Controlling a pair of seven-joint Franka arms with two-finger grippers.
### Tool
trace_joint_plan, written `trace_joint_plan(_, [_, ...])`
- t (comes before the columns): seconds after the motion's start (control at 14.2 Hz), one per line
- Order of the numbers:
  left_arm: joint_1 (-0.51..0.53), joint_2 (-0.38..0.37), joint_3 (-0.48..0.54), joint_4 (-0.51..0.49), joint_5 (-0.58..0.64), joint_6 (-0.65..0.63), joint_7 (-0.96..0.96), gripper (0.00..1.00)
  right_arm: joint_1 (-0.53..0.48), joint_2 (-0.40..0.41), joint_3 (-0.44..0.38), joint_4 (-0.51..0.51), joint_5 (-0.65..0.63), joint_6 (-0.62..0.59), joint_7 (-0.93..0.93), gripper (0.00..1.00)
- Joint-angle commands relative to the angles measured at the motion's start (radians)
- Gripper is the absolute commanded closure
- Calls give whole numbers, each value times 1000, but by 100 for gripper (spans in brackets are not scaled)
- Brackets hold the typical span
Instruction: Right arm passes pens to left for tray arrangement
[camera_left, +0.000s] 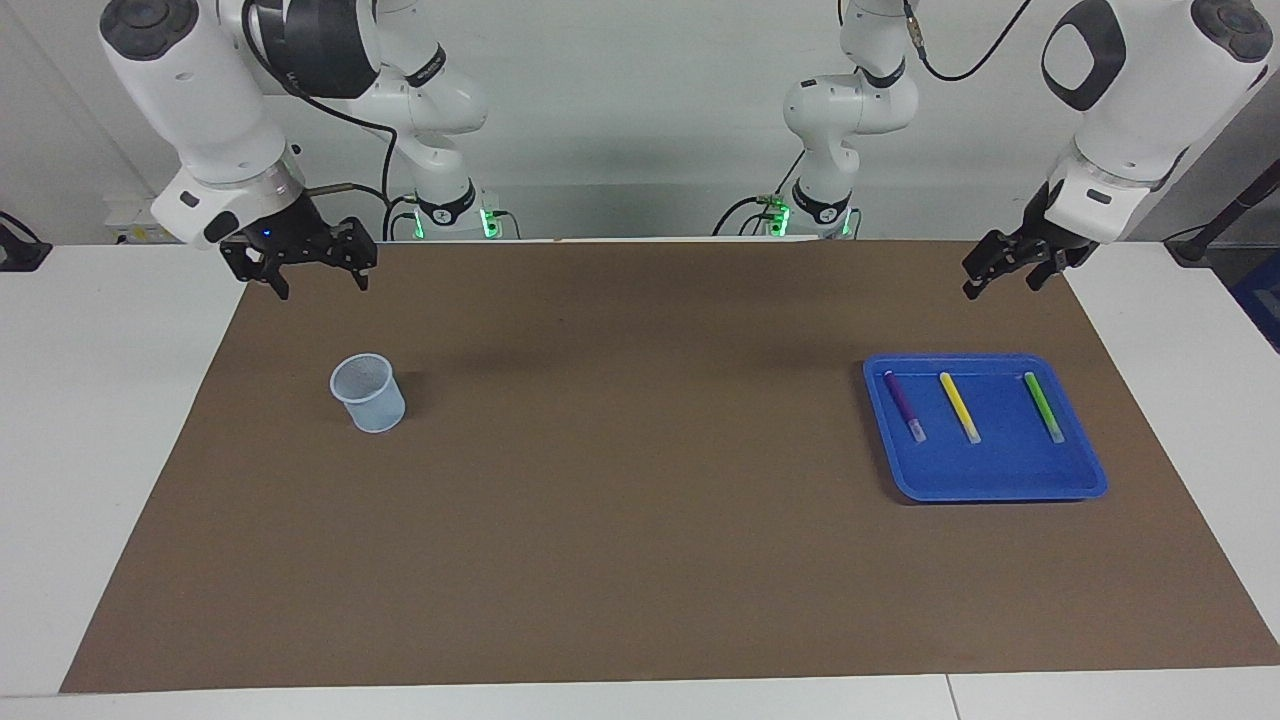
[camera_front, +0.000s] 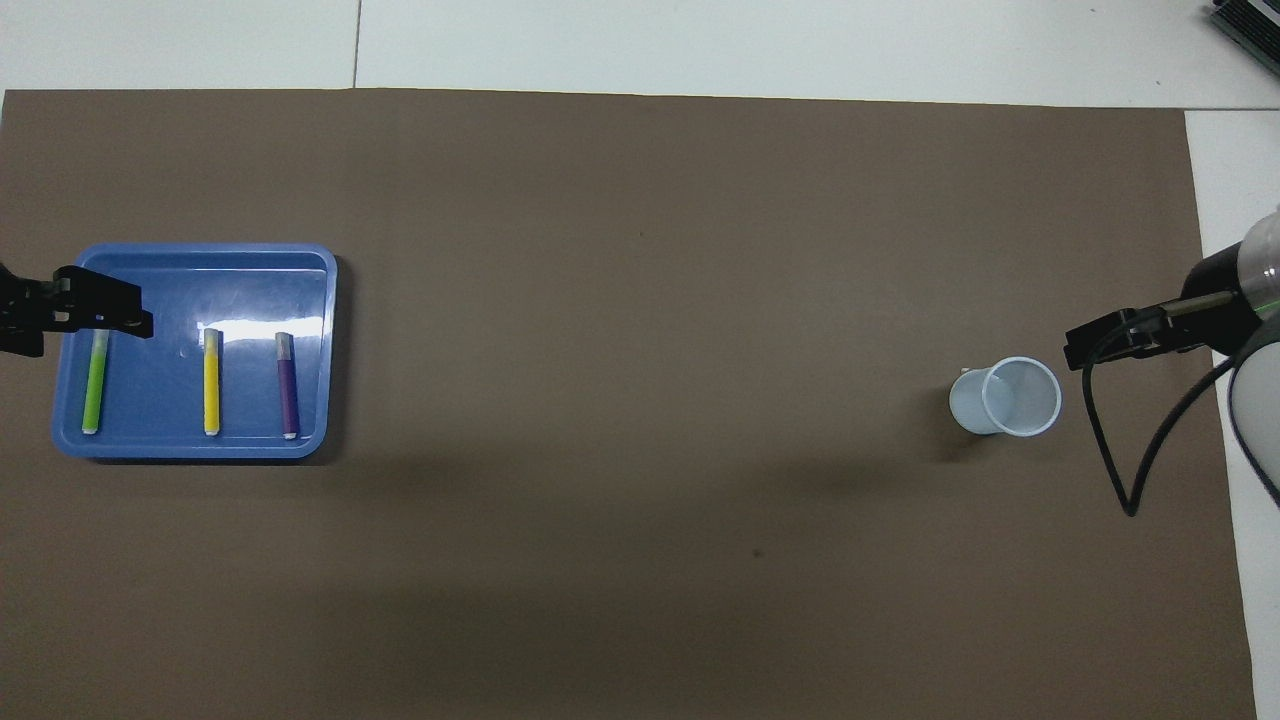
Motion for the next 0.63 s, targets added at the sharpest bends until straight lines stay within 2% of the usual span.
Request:
trace_joint_plan(0.0, [19,2,-15,8,6,19,-5,0,-2,0,3,1,-11,-14,-5,0])
trace_joint_plan(0.28, [19,2,-15,8,17,61,-5,0,-2,0,3,1,-10,-14,-5,0])
trace_joint_plan(0.56, [19,0,-17,25,12,42,-5,0,-2,0,3,0,-11,-14,-5,0])
